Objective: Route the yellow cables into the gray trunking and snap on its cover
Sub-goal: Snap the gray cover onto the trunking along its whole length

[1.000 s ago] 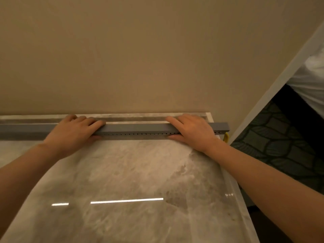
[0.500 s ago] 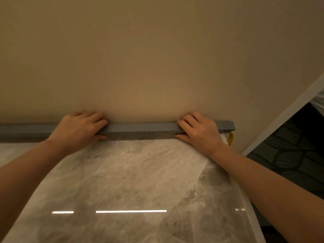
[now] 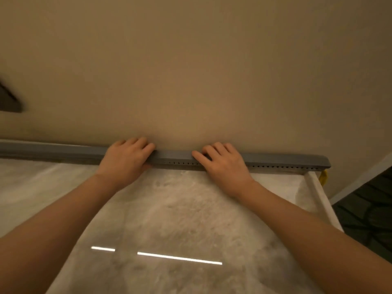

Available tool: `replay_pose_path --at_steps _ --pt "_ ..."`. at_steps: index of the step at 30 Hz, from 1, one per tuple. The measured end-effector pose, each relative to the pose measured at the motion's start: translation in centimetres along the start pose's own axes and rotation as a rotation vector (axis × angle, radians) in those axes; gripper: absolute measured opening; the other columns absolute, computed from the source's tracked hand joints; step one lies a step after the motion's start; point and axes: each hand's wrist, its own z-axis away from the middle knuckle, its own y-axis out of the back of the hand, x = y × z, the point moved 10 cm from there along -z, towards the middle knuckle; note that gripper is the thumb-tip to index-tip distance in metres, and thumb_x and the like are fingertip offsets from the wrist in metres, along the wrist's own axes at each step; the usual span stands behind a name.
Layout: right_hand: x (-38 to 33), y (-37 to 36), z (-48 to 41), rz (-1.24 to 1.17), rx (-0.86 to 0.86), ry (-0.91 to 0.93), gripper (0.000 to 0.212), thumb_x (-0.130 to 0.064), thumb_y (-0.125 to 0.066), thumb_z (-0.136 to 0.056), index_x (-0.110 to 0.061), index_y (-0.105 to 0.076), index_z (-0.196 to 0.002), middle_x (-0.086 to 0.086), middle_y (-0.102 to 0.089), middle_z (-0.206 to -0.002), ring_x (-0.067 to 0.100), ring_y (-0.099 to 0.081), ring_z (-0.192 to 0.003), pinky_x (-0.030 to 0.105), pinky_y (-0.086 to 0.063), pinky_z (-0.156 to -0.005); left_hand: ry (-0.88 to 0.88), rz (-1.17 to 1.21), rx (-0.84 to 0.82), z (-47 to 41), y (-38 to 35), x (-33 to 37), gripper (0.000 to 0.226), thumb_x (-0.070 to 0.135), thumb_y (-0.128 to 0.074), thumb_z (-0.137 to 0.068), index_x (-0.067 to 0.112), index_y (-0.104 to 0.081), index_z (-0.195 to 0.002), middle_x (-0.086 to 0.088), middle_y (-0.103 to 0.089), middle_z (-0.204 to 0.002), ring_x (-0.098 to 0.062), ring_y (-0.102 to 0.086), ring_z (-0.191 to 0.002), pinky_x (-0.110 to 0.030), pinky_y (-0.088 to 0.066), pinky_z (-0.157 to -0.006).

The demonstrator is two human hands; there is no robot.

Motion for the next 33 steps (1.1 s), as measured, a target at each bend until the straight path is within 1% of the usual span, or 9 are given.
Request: replay_pose_path --at_steps 9,13,15,19,21,23,28,30,33 --pt "-14.0 -2.8 -12.5 -0.095 -0.066 0.027 0.032 -0.015 -0.069 -0.072 -0.012 -0.065 -0.104 0.009 -0.06 -0.083 0.029 -0.053 -0.073 0.036 -0.036 -0.061 0.071 -0.012 -0.06 9.4 -1.4 -12.1 0.05 0.032 -0.087 -0.048 0.013 -0.066 -0.089 -0.006 -0.063 -0.079 -0.028 -0.064 -0.07 -0.032 -0.049 -0.054" --pt "-20.9 -4.0 -18.7 -0.11 -0.101 -0.047 0.031 -0.016 -0.07 -0.07 -0.01 -0.064 -0.1 0.009 -0.06 -0.083 0.029 -0.054 -0.071 0.036 -0.041 -0.058 0.06 0.021 -0.125 13.5 -2.9 -19.6 0.044 0.034 -0.083 -0.058 0.014 -0.065 -0.094 -0.006 -0.064 -0.087 -0.028 -0.064 -0.079 -0.036 -0.051 -0.06" --pt "-23.2 -4.4 -21.2 -0.136 -0.113 -0.111 0.029 -0.017 -0.067 -0.072 -0.01 -0.065 -0.1 0.008 -0.06 -0.08 0.029 -0.055 -0.07 0.035 -0.042 -0.057 0.055 0.044 -0.143 15.1 -3.6 -22.6 0.041 0.034 -0.075 -0.068 0.014 -0.063 -0.102 -0.007 -0.064 -0.096 -0.029 -0.063 -0.088 -0.038 -0.049 -0.069" --pt "-29.3 -5.8 -27.0 -0.174 -0.154 -0.15 0.031 -0.025 -0.047 -0.082 -0.01 -0.066 -0.101 0.008 -0.061 -0.079 0.029 -0.057 -0.07 0.034 -0.044 -0.057 0.107 0.102 -0.117 19.0 -4.7 -30.3 0.04 0.033 -0.062 -0.083 0.014 -0.055 -0.118 -0.008 -0.059 -0.112 -0.03 -0.056 -0.105 -0.038 -0.044 -0.083" --pt "-31.9 -6.3 -29.3 -0.194 -0.168 -0.155 0.034 -0.027 -0.044 -0.084 -0.011 -0.067 -0.104 0.007 -0.063 -0.082 0.028 -0.058 -0.072 0.033 -0.045 -0.058 0.166 0.13 -0.1 20.7 -5.4 -33.9 0.04 0.033 -0.056 -0.088 0.015 -0.049 -0.123 -0.006 -0.054 -0.119 -0.027 -0.051 -0.111 -0.038 -0.041 -0.086" --pt "-34.0 -6.6 -31.4 -0.219 -0.164 -0.175 0.033 -0.026 -0.051 -0.082 -0.011 -0.066 -0.107 0.007 -0.063 -0.085 0.029 -0.059 -0.074 0.034 -0.046 -0.06 0.225 0.135 -0.092 22.4 -6.2 -37.3 0.039 0.033 -0.055 -0.088 0.017 -0.048 -0.123 -0.004 -0.053 -0.119 -0.026 -0.05 -0.112 -0.037 -0.041 -0.086" --pt "-38.7 -7.7 -35.7 -0.298 -0.131 -0.201 0.032 -0.026 -0.06 -0.079 -0.011 -0.065 -0.106 0.006 -0.063 -0.087 0.027 -0.059 -0.076 0.033 -0.047 -0.062 0.337 0.198 -0.06 26.3 -8.2 -44.7 0.032 0.025 -0.072 -0.071 0.01 -0.062 -0.098 -0.009 -0.063 -0.095 -0.032 -0.061 -0.088 -0.038 -0.049 -0.066" --pt "-40.1 -8.4 -37.0 -0.318 -0.111 -0.214 0.029 -0.025 -0.065 -0.08 -0.011 -0.066 -0.105 0.005 -0.063 -0.086 0.026 -0.059 -0.075 0.032 -0.047 -0.062 0.412 0.266 -0.025 27.6 -8.8 -46.9 0.033 0.024 -0.068 -0.077 0.01 -0.061 -0.106 -0.01 -0.061 -0.101 -0.031 -0.059 -0.092 -0.039 -0.048 -0.069" --pt "-41.6 -9.8 -38.3 -0.35 -0.102 -0.246 0.029 -0.024 -0.07 -0.077 -0.011 -0.066 -0.103 0.005 -0.063 -0.085 0.027 -0.059 -0.076 0.032 -0.047 -0.064 0.659 0.499 0.038 30.3 -10.5 -49.7 0.041 0.026 -0.061 -0.085 0.014 -0.055 -0.123 -0.008 -0.057 -0.115 -0.029 -0.056 -0.103 -0.037 -0.047 -0.082"
